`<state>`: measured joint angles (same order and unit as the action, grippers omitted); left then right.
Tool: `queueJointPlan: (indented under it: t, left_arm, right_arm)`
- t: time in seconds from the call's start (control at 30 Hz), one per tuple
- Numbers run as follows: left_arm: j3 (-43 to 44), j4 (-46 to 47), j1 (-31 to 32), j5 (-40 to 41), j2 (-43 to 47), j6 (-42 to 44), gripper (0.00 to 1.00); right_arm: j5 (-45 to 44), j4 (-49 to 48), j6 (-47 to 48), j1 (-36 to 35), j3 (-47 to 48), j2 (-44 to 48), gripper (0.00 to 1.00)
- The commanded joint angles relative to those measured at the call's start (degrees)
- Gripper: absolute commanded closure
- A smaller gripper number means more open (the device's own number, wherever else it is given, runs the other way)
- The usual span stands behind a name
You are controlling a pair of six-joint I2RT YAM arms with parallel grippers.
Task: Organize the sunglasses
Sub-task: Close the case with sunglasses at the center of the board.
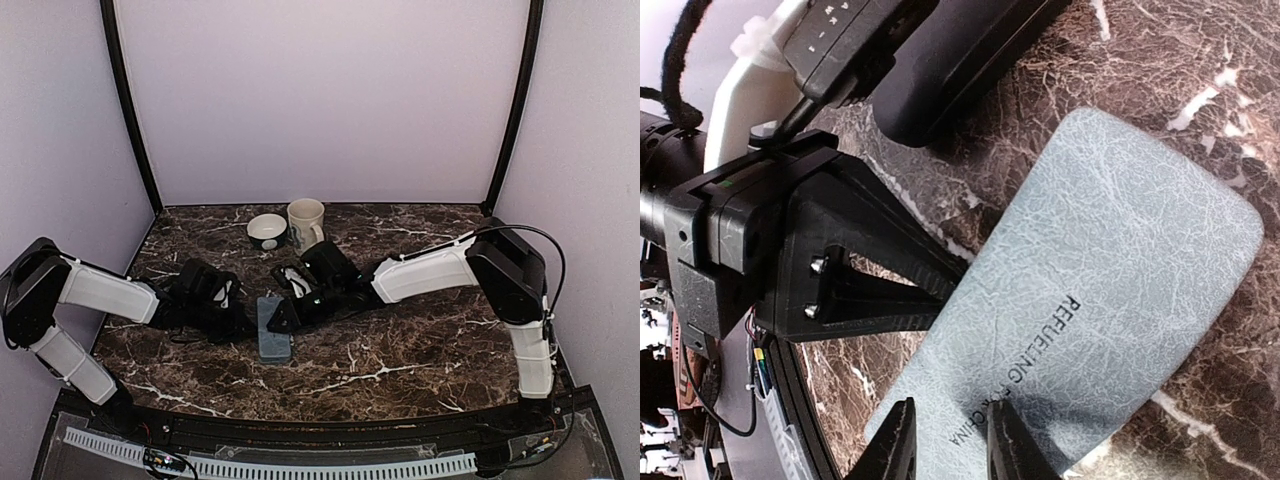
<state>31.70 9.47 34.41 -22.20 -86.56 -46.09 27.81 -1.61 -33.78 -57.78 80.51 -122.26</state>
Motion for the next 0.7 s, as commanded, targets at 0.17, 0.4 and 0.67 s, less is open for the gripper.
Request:
queueJointPlan:
  t: [0.17, 0.4, 0.67]
  left_arm:
    - [-0.97, -1.15, 0.48, -0.43, 1.14, 0.07, 1.0]
    - [-1.51, -1.06, 0.48, 0.41, 2.53, 0.34, 0.99]
    - [-2.67, -0.88, 2.85, 0.17, 4.66, -0.41, 0.97]
  right_arm:
    - [-0.53, 1.06, 0.29, -0.54, 0.46, 1.27, 0.74]
    - [-3.03, 3.26, 1.52, 0.29, -0.4, 4.79, 0.63]
    - [-6.81, 5.96, 2.29, 0.56, -2.21, 8.27, 0.5]
